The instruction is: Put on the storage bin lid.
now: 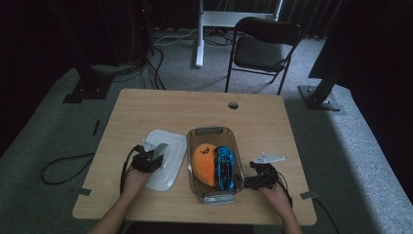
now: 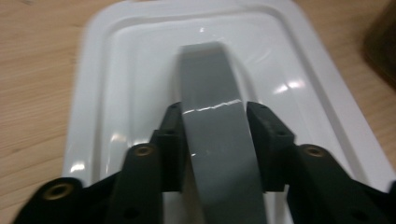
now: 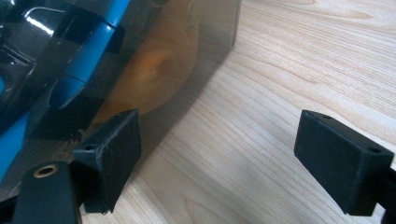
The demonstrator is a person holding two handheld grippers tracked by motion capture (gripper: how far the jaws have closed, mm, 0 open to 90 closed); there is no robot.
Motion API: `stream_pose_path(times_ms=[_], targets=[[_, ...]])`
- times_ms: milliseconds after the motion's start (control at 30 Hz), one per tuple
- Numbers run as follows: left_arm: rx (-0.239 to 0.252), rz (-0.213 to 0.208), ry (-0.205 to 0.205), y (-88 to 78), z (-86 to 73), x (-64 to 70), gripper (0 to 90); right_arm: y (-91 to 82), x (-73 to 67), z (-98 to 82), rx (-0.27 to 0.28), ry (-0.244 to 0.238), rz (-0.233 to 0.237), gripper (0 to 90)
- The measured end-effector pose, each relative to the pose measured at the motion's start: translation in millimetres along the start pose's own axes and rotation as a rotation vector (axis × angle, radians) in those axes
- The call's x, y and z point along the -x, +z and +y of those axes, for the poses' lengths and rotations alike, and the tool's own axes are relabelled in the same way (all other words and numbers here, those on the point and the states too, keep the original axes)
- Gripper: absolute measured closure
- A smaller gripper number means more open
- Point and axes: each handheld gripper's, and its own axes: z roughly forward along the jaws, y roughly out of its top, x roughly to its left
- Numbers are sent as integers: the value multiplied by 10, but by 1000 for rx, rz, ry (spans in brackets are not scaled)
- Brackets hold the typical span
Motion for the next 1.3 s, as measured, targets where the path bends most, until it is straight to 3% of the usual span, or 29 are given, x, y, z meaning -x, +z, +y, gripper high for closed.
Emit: stream_pose_path(times_ms=[367, 500, 900, 1300], targets=[[74, 54, -35, -272, 51, -180, 674, 27, -55, 15, -4, -14, 11, 143], [94, 69, -32, -397, 84, -231, 675, 47, -86, 20, -3, -16, 19, 143], [166, 58, -40, -792, 205, -362, 675, 154, -221, 68, -9, -45, 39, 142], [215, 21, -25, -1028, 336, -339, 675, 229, -316, 100, -13, -46, 37, 135]])
